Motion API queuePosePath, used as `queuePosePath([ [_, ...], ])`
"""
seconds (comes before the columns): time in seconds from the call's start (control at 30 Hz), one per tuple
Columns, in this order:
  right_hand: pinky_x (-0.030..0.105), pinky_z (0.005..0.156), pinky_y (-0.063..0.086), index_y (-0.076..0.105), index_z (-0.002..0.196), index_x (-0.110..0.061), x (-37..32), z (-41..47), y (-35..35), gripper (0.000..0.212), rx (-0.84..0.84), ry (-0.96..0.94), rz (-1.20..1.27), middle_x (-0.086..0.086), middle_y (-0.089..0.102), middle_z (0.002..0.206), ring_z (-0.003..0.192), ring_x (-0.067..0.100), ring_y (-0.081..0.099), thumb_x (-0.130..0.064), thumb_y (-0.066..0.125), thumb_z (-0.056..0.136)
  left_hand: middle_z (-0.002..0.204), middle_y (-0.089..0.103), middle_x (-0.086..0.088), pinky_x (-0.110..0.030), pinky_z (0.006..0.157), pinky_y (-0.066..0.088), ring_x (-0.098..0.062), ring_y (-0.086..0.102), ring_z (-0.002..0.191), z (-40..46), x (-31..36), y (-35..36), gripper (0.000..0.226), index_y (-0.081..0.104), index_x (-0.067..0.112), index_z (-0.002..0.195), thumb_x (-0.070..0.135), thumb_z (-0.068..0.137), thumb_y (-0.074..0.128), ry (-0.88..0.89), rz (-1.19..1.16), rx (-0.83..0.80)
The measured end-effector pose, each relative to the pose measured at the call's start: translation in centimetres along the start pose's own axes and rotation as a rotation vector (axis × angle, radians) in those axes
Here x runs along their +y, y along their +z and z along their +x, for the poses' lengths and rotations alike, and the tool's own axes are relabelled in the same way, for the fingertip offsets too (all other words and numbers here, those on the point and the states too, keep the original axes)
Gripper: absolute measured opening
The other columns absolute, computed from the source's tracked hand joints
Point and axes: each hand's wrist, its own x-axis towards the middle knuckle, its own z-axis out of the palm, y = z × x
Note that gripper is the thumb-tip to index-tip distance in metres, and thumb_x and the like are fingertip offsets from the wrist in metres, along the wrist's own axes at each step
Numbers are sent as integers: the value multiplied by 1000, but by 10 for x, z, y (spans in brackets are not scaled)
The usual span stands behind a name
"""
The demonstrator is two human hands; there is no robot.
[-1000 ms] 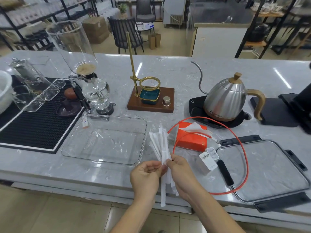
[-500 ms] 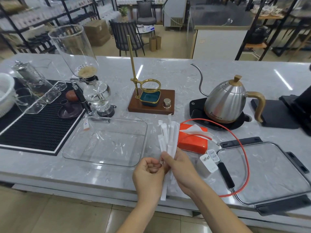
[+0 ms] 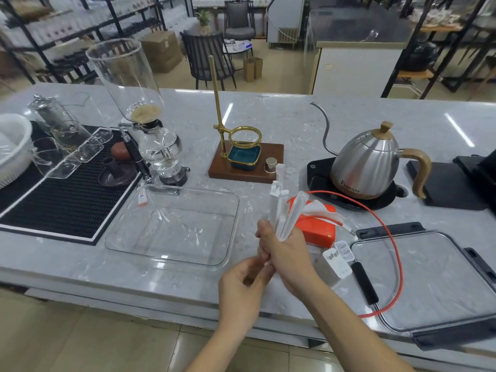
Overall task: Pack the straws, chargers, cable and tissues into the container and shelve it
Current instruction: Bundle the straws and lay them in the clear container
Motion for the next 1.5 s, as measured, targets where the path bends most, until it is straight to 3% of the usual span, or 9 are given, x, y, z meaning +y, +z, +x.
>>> queuePosePath([
  [0.13, 29, 47, 27, 55, 71, -6, -6, 6, 0, 41, 25, -26, 120, -4, 37, 45, 41, 13, 33, -43, 65, 85, 71, 71, 11, -27, 66, 47, -4, 61, 69, -3, -10, -6, 10, 77, 25, 86, 23, 90, 69, 88, 155, -39],
  [0.23, 28, 46, 28, 54, 72, -6, -8, 8, -1, 39, 41, -37, 136, -5, 36, 45, 41, 12, 32, -43, 63, 84, 66, 69, -4, -32, 61, 50, -19, 62, 62, -4, -16, -7, 16, 75, 23, 77, 29, 90, 66, 86, 204, -5],
  [0.63, 29, 44, 28, 54, 67, -17, 1, 0, 3, 30, 79, 36, 132, 1, 38, 48, 40, 17, 38, -40, 68, 81, 60, 66, -5, -28, 51, 48, -16, 56, 51, -5, -8, 3, 27, 67, 2, 74, 24, 89, 67, -117, -31, 26],
  [0.8, 27, 42, 26, 49, 63, -15, -9, 0, 1, 35, 89, 24, 237, 2, 32, 48, 39, 15, 29, -38, 65, 84, 78, 72, -17, -32, 67, 57, -18, 66, 65, -7, -5, 2, 41, 70, 0, 90, 38, 95, 55, -262, -188, 30],
  [0.93, 26, 42, 30, 49, 65, -13, -19, -3, 0, 33, 58, 5, 299, 2, 35, 49, 41, 15, 33, -36, 65, 84, 94, 73, -23, -48, 91, 53, -36, 69, 92, -6, 5, 4, 51, 64, -6, 105, 42, 99, 46, -593, -716, 106],
  [1.03, 30, 48, 40, 57, 66, -17, -19, -10, -2, 30, -33, -7, 235, 7, 48, 54, 49, 21, 47, -32, 68, 89, 110, 70, -25, -51, 101, 47, -39, 67, 105, -6, 16, 6, 56, 61, -6, 118, 44, 100, 42, -700, -940, 70],
  [1.2, 31, 62, 47, 61, 76, -11, -19, -18, -3, 11, -123, -93, 172, 16, 59, 66, 63, 22, 57, -16, 64, 86, 103, 71, -25, -46, 84, 55, -37, 72, 86, -3, 24, 6, 55, 64, -4, 115, 44, 100, 40, -736, -1095, 57],
  [1.3, 31, 65, 49, 63, 83, -12, -20, -21, -6, 7, -176, -113, 216, 19, 60, 68, 66, 25, 59, -5, 64, 83, 97, 72, -25, -45, 90, 51, -36, 74, 80, -5, 24, 7, 49, 65, -3, 111, 38, 100, 42, -735, -1130, 54],
  [1.5, 35, 73, 52, 68, 85, -13, -22, -24, -12, 13, -216, -111, 183, 17, 66, 77, 78, 29, 65, -12, 73, 74, 95, 73, -24, -43, 87, 51, -35, 74, 75, -7, 27, 10, 41, 64, -2, 111, 30, 101, 41, -726, -1131, 53],
])
